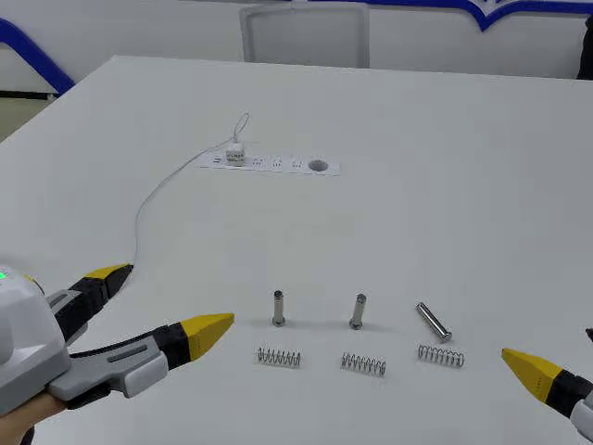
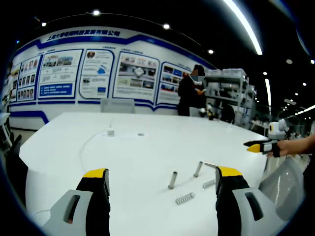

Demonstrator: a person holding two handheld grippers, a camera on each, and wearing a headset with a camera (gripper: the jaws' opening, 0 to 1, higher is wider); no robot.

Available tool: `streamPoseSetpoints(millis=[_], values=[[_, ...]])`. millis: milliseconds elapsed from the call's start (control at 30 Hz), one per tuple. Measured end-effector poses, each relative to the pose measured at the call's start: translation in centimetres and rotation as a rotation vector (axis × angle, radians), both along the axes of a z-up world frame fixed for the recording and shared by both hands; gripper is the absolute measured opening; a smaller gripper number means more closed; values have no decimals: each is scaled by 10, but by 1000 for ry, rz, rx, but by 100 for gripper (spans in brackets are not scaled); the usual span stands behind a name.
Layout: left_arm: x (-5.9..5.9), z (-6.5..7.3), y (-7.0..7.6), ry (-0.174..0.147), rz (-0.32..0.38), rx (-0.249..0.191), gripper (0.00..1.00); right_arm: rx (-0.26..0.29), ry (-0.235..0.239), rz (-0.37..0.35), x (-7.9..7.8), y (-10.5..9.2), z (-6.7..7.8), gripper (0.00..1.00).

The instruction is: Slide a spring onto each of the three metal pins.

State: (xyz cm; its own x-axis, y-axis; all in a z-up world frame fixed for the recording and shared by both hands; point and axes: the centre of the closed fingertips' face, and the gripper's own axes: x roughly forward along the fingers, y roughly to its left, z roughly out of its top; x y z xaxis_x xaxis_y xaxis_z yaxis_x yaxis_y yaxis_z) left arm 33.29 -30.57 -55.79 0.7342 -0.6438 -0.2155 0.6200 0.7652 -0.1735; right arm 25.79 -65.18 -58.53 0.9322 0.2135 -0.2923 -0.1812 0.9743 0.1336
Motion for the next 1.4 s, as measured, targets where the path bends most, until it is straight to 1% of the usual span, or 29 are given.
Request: streamPoseSetpoints(millis=[200,367,833,933,1100,1400], values=[[0,-3,0,7,0,6,90,2,5,1,1,1,-1,69],[-1,-8,-1,22,0,13,89,3,21,2,1,2,-5,68],[-1,-16,0,41,3,23,87,0,46,33,9,13,-10,64],[-1,-18,0,47,0,28,86,6,57,40,9,15,-13,61],[-2,-22,-3,54,-13,36,86,7,77,44,9,16,-17,60],[-2,-23,-6,60,-24,32,85,8,98,48,10,17,-23,58]])
